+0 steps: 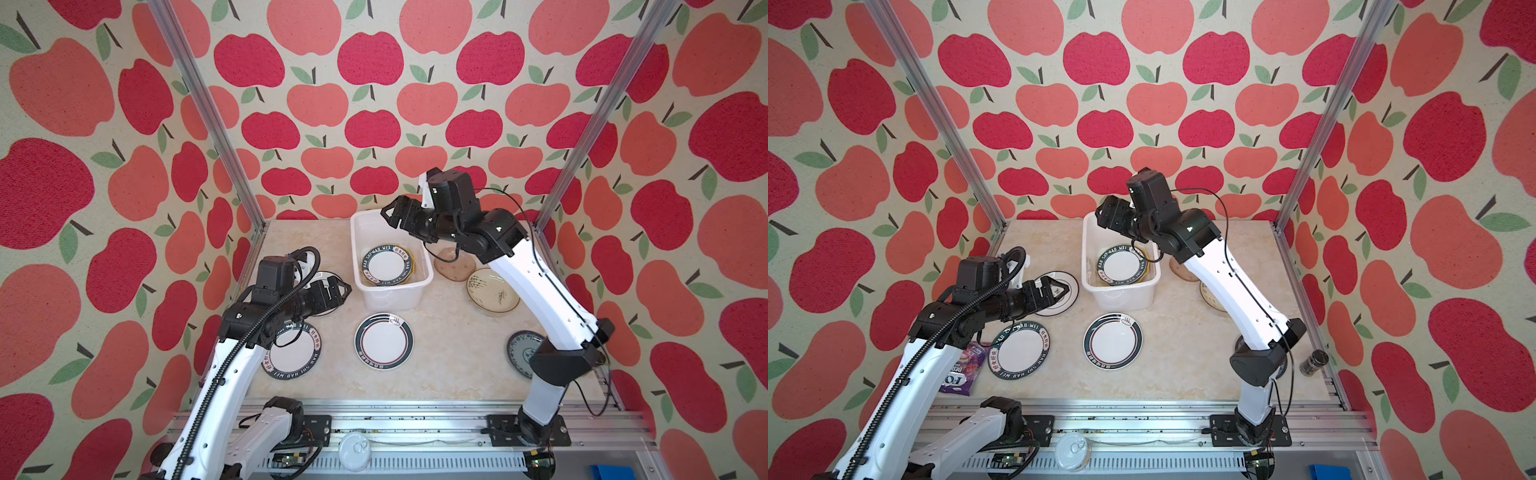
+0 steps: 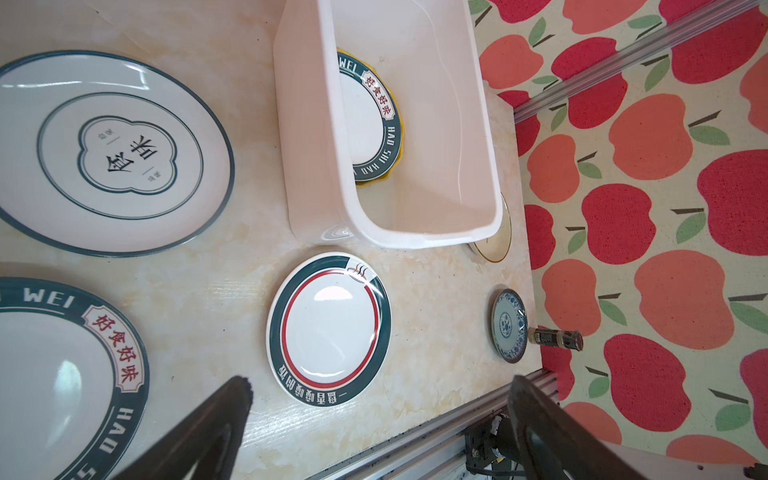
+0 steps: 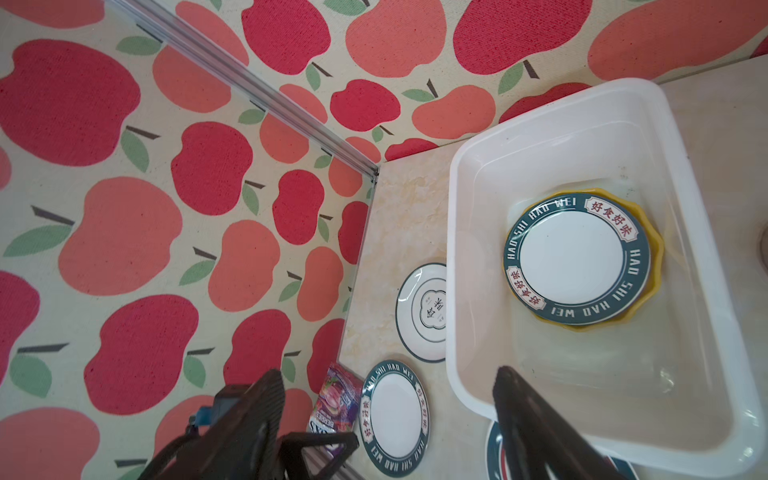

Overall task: Place the plates into the plastic bin on the countertop
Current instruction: 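Move both grippers to the red-and-green-rimmed plate on the table, then close the left gripper on the plate rim while the right gripper pushes its edge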

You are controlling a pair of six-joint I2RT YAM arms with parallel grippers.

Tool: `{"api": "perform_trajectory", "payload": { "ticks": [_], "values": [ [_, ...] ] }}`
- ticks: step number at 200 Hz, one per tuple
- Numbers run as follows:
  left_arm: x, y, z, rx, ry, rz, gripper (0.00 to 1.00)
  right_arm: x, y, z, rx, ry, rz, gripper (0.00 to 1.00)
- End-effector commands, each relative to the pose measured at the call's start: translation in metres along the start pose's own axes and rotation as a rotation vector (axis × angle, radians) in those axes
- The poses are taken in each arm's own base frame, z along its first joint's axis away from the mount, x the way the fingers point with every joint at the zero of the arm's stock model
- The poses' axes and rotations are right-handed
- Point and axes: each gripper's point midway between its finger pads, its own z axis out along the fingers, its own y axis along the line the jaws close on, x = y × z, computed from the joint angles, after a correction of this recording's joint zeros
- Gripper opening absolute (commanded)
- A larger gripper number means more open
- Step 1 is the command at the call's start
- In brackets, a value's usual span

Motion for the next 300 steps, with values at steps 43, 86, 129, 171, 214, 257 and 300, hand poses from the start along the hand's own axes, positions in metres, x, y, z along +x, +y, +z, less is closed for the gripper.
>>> {"api": "perform_trajectory", "payload": {
  "ticks": [43, 86, 129, 171, 214, 257, 300],
  "values": [
    [0.069, 0.007, 0.029, -0.068, 0.344, -0.039, 0.99, 0.120, -0.081, -0.070, -0.090, 0.223, -0.016, 0.81],
    [0.097, 0.023, 0.052, -0.102, 0.375, -0.105, 0.99, 0.196, -0.140, -0.064, -0.100, 0.310, 0.178, 0.80],
    [0.110, 0.044, 0.074, -0.128, 0.390, -0.116, 0.99, 0.241, -0.177, -0.028, -0.104, 0.390, 0.308, 0.79],
    [0.121, 0.077, 0.102, -0.153, 0.388, -0.163, 0.98, 0.271, -0.208, 0.009, -0.086, 0.467, 0.426, 0.77],
    [0.133, 0.100, 0.128, -0.149, 0.377, -0.191, 0.90, 0.294, -0.233, 0.032, -0.045, 0.516, 0.516, 0.74],
    [0.138, 0.101, 0.147, -0.098, 0.389, -0.177, 0.75, 0.304, -0.239, 0.047, -0.031, 0.545, 0.567, 0.71],
    [0.148, 0.107, 0.160, -0.090, 0.417, -0.199, 0.61, 0.309, -0.240, 0.063, -0.028, 0.585, 0.585, 0.66]
  ]
}}
